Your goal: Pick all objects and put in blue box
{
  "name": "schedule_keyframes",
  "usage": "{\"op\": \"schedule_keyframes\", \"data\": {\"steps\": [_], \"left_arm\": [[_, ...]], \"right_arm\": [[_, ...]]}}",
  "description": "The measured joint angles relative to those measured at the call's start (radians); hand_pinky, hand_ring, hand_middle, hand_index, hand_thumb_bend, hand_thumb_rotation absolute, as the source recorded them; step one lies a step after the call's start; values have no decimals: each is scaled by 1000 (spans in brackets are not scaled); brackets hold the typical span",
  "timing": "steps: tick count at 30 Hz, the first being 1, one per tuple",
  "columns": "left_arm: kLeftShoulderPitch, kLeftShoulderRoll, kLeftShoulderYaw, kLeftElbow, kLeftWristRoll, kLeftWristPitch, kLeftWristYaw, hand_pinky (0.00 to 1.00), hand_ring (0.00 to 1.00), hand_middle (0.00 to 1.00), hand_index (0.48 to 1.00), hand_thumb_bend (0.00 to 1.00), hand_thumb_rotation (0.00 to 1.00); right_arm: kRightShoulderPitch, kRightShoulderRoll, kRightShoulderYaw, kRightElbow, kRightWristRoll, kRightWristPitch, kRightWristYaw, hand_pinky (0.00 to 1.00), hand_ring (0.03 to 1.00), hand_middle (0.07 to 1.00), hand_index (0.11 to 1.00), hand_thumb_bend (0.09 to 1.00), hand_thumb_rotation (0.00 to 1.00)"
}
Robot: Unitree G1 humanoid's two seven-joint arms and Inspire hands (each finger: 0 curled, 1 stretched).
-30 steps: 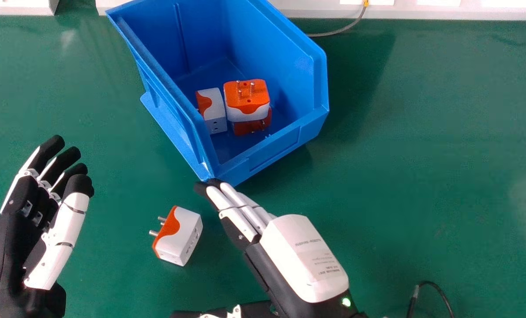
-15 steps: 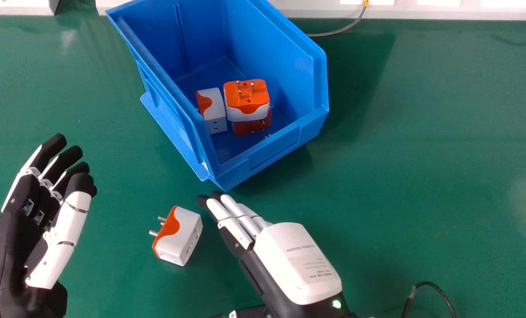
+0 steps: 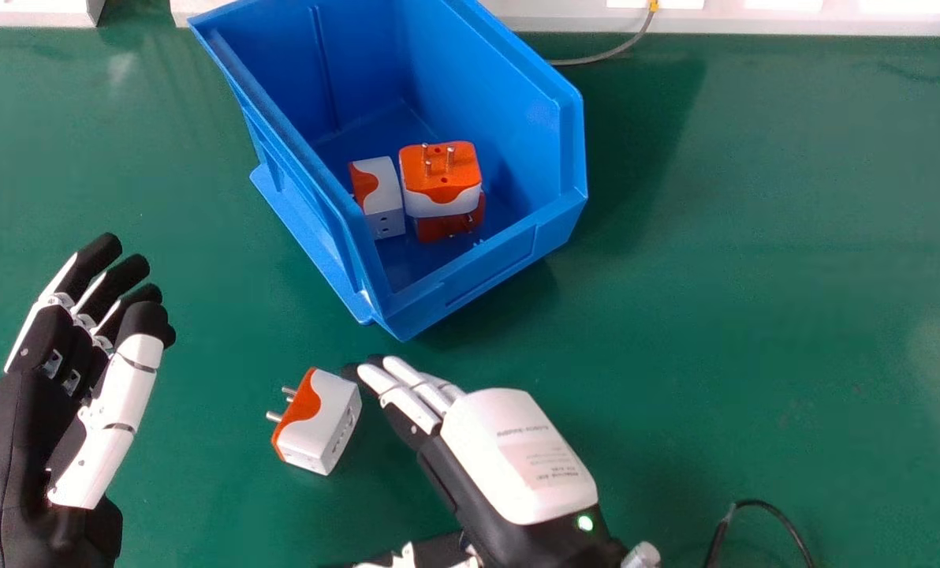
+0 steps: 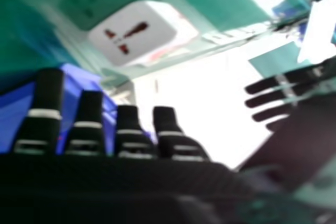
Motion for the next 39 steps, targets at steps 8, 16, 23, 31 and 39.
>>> {"op": "schedule_keyframes", "data": {"steps": [8,16,23,31,39], "left_arm": [[-6,3,-1,-6,0,19,0,797,850,866,866,518,461],[-17,6,-1,-7,2,26,0,801,853,869,868,509,467],[-19,7,-1,-6,3,25,-5,802,855,870,868,495,464],[-21,6,-1,-5,3,25,-11,796,851,867,866,513,467],[-21,5,-1,-5,1,25,0,791,845,862,861,512,457]], "right_arm": [[-36,22,13,41,14,45,-7,686,867,930,893,619,542],[-63,36,21,74,33,89,-8,711,885,944,911,605,557],[-96,47,36,103,33,111,-12,729,893,950,921,591,561],[-130,67,51,135,34,129,-34,733,881,941,916,594,536],[-142,67,67,156,41,130,-41,734,878,939,917,596,522]]}}
